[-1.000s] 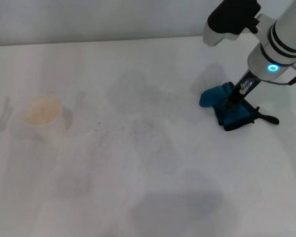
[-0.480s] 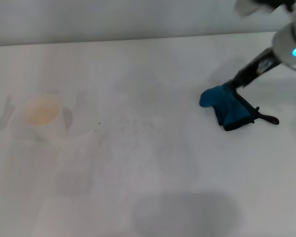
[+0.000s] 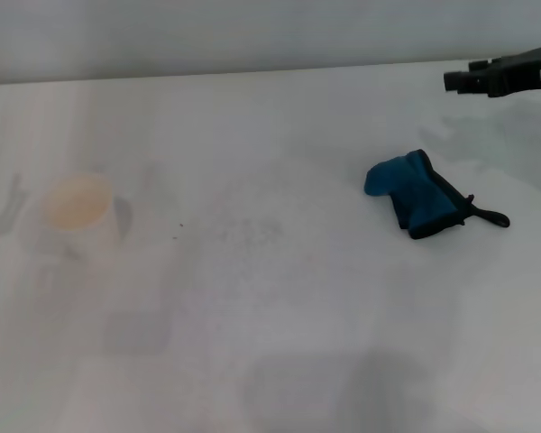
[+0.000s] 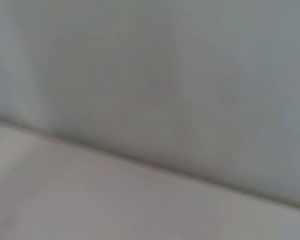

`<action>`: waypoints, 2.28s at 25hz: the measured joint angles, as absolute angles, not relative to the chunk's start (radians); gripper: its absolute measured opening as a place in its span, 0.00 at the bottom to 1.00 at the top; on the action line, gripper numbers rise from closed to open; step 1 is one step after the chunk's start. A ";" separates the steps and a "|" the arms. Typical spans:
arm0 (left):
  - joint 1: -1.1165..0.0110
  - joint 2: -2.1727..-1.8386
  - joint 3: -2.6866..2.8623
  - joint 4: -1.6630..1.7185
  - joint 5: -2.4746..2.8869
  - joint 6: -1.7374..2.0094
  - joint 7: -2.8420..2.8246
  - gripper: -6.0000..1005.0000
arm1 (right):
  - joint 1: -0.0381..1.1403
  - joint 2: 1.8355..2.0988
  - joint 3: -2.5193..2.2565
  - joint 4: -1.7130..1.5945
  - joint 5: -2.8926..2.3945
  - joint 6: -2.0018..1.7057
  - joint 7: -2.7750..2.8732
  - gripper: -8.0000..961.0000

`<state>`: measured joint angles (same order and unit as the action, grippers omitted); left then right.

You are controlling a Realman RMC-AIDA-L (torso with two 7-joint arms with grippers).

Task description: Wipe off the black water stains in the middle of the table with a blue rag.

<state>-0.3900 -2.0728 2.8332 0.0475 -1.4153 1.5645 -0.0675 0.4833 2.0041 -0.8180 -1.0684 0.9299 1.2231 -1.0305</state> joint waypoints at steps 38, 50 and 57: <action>-0.391 -2.075 2.833 0.011 -1.419 1.531 -0.067 0.89 | 0.413 2.014 -0.364 -0.118 2.094 1.129 -2.647 0.50; -0.392 -2.077 2.833 0.011 -1.419 1.509 -0.066 0.89 | 0.410 2.014 -0.371 -0.106 2.087 1.118 -2.694 0.52; -0.399 -2.078 2.832 0.018 -1.447 1.494 -0.041 0.89 | 0.407 2.014 -0.363 -0.082 2.093 1.114 -2.745 0.60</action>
